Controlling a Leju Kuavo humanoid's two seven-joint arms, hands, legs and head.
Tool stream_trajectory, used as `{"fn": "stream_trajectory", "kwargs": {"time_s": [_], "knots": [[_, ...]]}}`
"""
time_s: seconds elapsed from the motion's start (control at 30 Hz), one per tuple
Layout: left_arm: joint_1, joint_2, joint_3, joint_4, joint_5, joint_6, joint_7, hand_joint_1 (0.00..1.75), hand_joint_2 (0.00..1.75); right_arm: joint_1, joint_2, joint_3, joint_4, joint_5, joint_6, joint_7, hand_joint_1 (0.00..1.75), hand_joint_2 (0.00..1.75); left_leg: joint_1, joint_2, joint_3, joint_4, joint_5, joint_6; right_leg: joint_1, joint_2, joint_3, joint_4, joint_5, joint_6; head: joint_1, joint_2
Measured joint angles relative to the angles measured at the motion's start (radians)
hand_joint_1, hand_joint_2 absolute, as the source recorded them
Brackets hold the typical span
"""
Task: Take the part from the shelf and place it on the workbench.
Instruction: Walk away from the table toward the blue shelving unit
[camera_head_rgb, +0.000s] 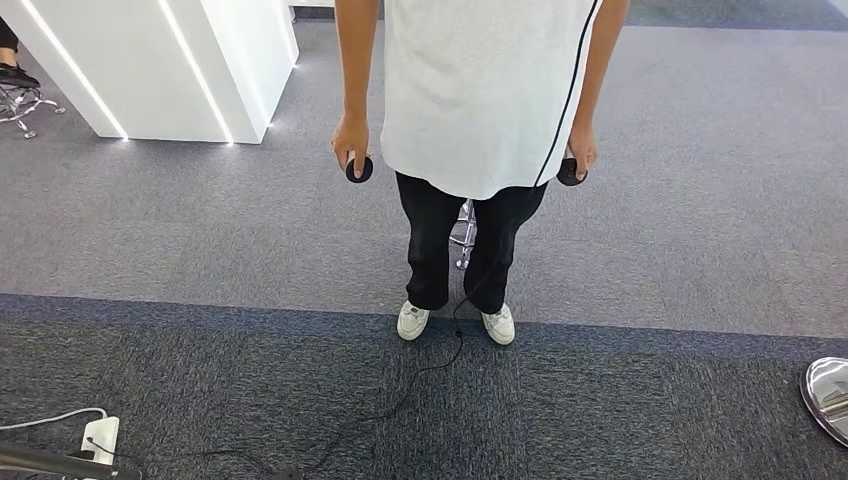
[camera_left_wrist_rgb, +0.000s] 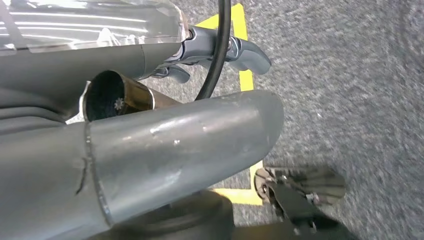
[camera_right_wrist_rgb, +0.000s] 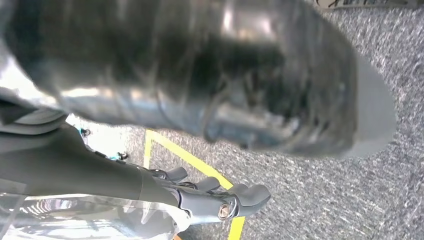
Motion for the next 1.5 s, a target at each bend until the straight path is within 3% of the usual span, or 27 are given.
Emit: {"fn": "stream_trajectory", "kwargs": {"time_s": [0.07, 0.17, 0.23, 0.27, 0.37, 0.4, 0.53, 0.6, 0.67, 0.7, 0.73, 0.77, 0.8, 0.87, 0.93, 0.97, 1.03, 1.07, 1.1, 1.2, 1.23, 1.3, 1.33, 1.37, 1.43, 1.47, 1.5], "knots": [[-0.001, 0.000, 0.000, 0.000, 0.000, 0.000, 0.000, 0.00, 0.00, 0.000, 0.000, 0.000, 0.000, 0.000, 0.000, 0.003, 0.00, 0.00, 0.003, 0.008, -0.002, -0.014, 0.016, 0.015, -0.001, -0.019, -0.009, 0.023, -0.028, 0.009, 0.001, 0.000], [0.000, 0.000, 0.000, 0.000, 0.000, 0.000, 0.000, 0.00, 0.00, -0.002, 0.000, 0.000, 0.001, 0.002, 0.000, 0.004, 0.00, 0.00, 0.002, 0.024, -0.021, -0.020, 0.033, 0.026, -0.005, -0.047, -0.066, 0.184, -0.147, 0.019, 0.002, 0.000], [0.002, 0.000, 0.000, 0.000, 0.000, 0.000, 0.000, 0.00, 0.00, -0.003, 0.000, 0.000, 0.001, 0.003, 0.000, 0.004, 0.00, 0.00, 0.001, 0.034, -0.038, -0.018, 0.043, 0.024, -0.011, -0.050, -0.084, 0.264, -0.181, 0.027, 0.001, 0.000], [0.002, 0.000, 0.000, 0.000, 0.000, 0.000, 0.000, 0.00, 0.00, -0.002, 0.000, 0.000, 0.001, 0.004, 0.000, 0.004, 0.00, 0.00, 0.001, 0.038, -0.047, -0.016, 0.048, 0.021, -0.014, -0.053, -0.066, 0.250, -0.169, 0.030, 0.001, 0.000], [0.001, -0.001, 0.000, 0.000, 0.000, 0.000, 0.000, 0.00, 0.00, -0.003, 0.000, 0.000, 0.001, 0.005, 0.000, 0.004, 0.00, 0.00, 0.004, 0.042, -0.072, 0.000, 0.059, 0.008, -0.022, -0.064, 0.062, 0.056, -0.100, 0.037, 0.001, 0.000], [0.001, -0.001, 0.000, 0.000, 0.000, 0.000, 0.001, 0.00, 0.00, -0.003, 0.000, 0.000, 0.001, 0.006, 0.000, 0.005, 0.00, 0.00, 0.003, 0.043, -0.075, 0.005, 0.062, 0.003, -0.021, -0.066, 0.087, 0.013, -0.086, 0.035, 0.001, 0.000], [-0.001, -0.002, 0.000, 0.000, 0.000, 0.001, 0.001, 0.00, 0.00, -0.006, 0.000, 0.000, 0.001, 0.007, 0.000, 0.005, 0.00, 0.00, 0.005, 0.041, -0.087, 0.015, 0.071, -0.024, -0.016, -0.064, 0.076, -0.009, -0.068, 0.005, -0.001, 0.000], [0.000, -0.002, 0.000, 0.000, 0.000, 0.001, 0.001, 0.00, 0.00, -0.007, 0.000, 0.000, 0.001, 0.008, 0.000, 0.005, 0.00, 0.00, 0.009, 0.031, -0.109, 0.060, 0.013, -0.036, -0.017, -0.064, 0.057, -0.011, -0.048, -0.013, -0.001, 0.000], [0.001, -0.002, -0.001, 0.000, 0.000, 0.001, 0.002, 0.00, 0.00, -0.008, 0.000, 0.000, 0.001, 0.009, 0.000, 0.005, 0.00, 0.00, 0.010, 0.023, -0.144, 0.174, -0.087, -0.040, -0.013, -0.064, 0.032, -0.010, -0.028, -0.023, -0.002, 0.000], [0.001, -0.002, -0.001, 0.000, 0.000, 0.001, 0.002, 0.00, 0.00, -0.008, 0.000, 0.000, 0.001, 0.010, 0.000, 0.005, 0.00, 0.00, 0.010, 0.022, -0.157, 0.236, -0.122, -0.041, -0.010, -0.064, 0.018, -0.009, -0.018, -0.025, -0.002, 0.000], [0.001, -0.002, -0.001, 0.000, 0.000, 0.001, 0.002, 0.00, 0.00, -0.008, 0.000, 0.000, 0.001, 0.011, 0.000, 0.005, 0.00, 0.00, 0.010, 0.021, -0.160, 0.279, -0.136, -0.040, -0.006, -0.064, 0.004, -0.007, -0.009, -0.026, -0.002, 0.000], [0.001, -0.002, -0.001, 0.000, 0.000, 0.001, 0.002, 0.00, 0.00, -0.008, 0.000, 0.000, 0.001, 0.012, 0.000, 0.005, 0.00, 0.00, 0.010, 0.021, -0.145, 0.290, -0.129, -0.038, -0.004, -0.063, -0.011, -0.005, 0.001, -0.026, -0.002, 0.000], [0.001, -0.002, -0.001, 0.000, 0.000, 0.001, 0.002, 0.00, 0.00, -0.008, 0.000, 0.000, 0.001, 0.012, 0.000, 0.005, 0.00, 0.00, 0.009, 0.020, -0.112, 0.261, -0.106, -0.033, -0.001, -0.062, -0.024, -0.003, 0.010, -0.025, -0.002, 0.000], [-0.001, -0.002, -0.001, 0.000, 0.000, 0.001, 0.002, 0.00, 0.00, -0.008, 0.001, 0.000, 0.001, 0.013, 0.000, 0.005, 0.00, 0.00, 0.005, 0.015, -0.002, 0.117, -0.067, -0.019, 0.001, -0.059, -0.043, 0.000, 0.028, -0.021, -0.002, 0.000], [-0.004, -0.002, -0.001, 0.000, -0.001, 0.002, 0.002, 0.00, 0.00, -0.008, 0.003, 0.000, 0.001, 0.014, 0.000, 0.005, 0.00, 0.00, -0.003, 0.010, 0.081, -0.004, -0.064, -0.009, 0.000, -0.057, -0.048, -0.001, 0.045, -0.012, -0.002, 0.000], [-0.004, -0.002, -0.001, 0.000, -0.001, 0.003, 0.002, 0.00, 0.00, -0.008, 0.003, 0.000, 0.001, 0.015, 0.000, 0.005, 0.00, 0.00, -0.007, 0.009, 0.096, -0.031, -0.067, -0.006, -0.001, -0.057, -0.048, -0.003, 0.053, -0.005, -0.003, 0.000], [-0.004, -0.002, -0.001, 0.000, -0.001, 0.003, 0.002, 0.00, 0.00, -0.008, 0.004, 0.000, 0.001, 0.015, 0.000, 0.004, 0.00, 0.00, -0.008, 0.012, 0.089, -0.043, -0.047, 0.002, -0.003, -0.056, -0.049, -0.008, 0.066, 0.007, -0.004, 0.000], [-0.005, -0.002, -0.001, 0.000, 0.000, 0.003, 0.003, 0.00, 0.00, -0.007, 0.004, 0.000, 0.002, 0.015, 0.000, 0.004, 0.00, 0.00, -0.006, 0.015, 0.081, -0.048, -0.035, 0.009, -0.003, -0.056, -0.054, -0.001, 0.054, 0.011, -0.005, 0.000], [-0.005, -0.002, -0.001, 0.000, 0.000, 0.003, 0.003, 0.00, 0.00, -0.007, 0.004, 0.000, 0.002, 0.016, 0.000, 0.004, 0.00, 0.00, -0.003, 0.019, 0.071, -0.054, -0.021, 0.017, -0.003, -0.056, -0.063, 0.021, 0.022, 0.013, -0.003, 0.000], [-0.004, -0.002, -0.001, 0.000, 0.000, 0.002, 0.003, 0.00, 0.00, -0.007, 0.004, 0.000, 0.002, 0.016, 0.000, 0.003, 0.00, 0.00, -0.002, 0.026, 0.027, -0.055, 0.016, 0.028, -0.007, -0.057, -0.105, 0.185, -0.122, 0.022, 0.000, 0.000], [-0.004, -0.002, -0.001, 0.000, 0.000, 0.002, 0.003, 0.00, 0.00, -0.006, 0.004, 0.000, 0.002, 0.016, 0.000, 0.003, 0.00, 0.00, -0.003, 0.029, 0.010, -0.053, 0.028, 0.026, -0.009, -0.057, -0.110, 0.236, -0.138, 0.026, 0.000, 0.000], [-0.003, -0.002, -0.002, 0.000, -0.001, 0.001, 0.003, 0.00, 0.00, -0.006, 0.004, 0.000, 0.002, 0.016, 0.000, 0.003, 0.00, 0.00, -0.002, 0.034, -0.025, -0.043, 0.048, 0.021, -0.014, -0.058, -0.077, 0.251, -0.102, 0.033, 0.000, 0.000], [-0.003, -0.002, -0.002, 0.000, -0.001, 0.001, 0.003, 0.00, 0.00, -0.007, 0.003, 0.000, 0.002, 0.016, 0.000, 0.003, 0.00, 0.00, -0.001, 0.035, -0.044, -0.034, 0.057, 0.017, -0.016, -0.059, -0.033, 0.205, -0.074, 0.035, 0.000, 0.000], [-0.003, -0.002, -0.002, 0.000, -0.001, 0.001, 0.003, 0.00, 0.00, -0.007, 0.003, 0.000, 0.002, 0.017, 0.000, 0.003, 0.00, 0.00, 0.000, 0.035, -0.061, -0.024, 0.063, 0.012, -0.019, -0.061, 0.019, 0.135, -0.066, 0.036, 0.000, 0.000], [-0.003, -0.002, -0.002, 0.000, -0.001, 0.000, 0.004, 0.00, 0.00, -0.008, 0.003, 0.000, 0.002, 0.018, 0.000, 0.003, 0.00, 0.00, 0.000, 0.036, -0.082, -0.004, 0.072, 0.001, -0.015, -0.062, 0.101, 0.012, -0.080, 0.030, -0.001, 0.000], [-0.003, -0.002, -0.002, 0.000, -0.001, 0.000, 0.005, 0.00, 0.00, -0.008, 0.003, 0.000, 0.002, 0.019, 0.000, 0.002, 0.00, 0.00, 0.000, 0.037, -0.086, 0.001, 0.077, -0.005, -0.012, -0.061, 0.115, -0.015, -0.093, 0.024, -0.001, 0.000], [-0.004, -0.002, -0.003, 0.000, -0.002, 0.000, 0.005, 0.00, 0.00, -0.008, 0.003, 0.000, 0.002, 0.019, 0.000, 0.002, 0.00, 0.44, 0.000, 0.037, -0.088, 0.003, 0.084, -0.012, -0.008, -0.059, 0.115, -0.021, -0.091, 0.017, -0.002, 0.000]]}}
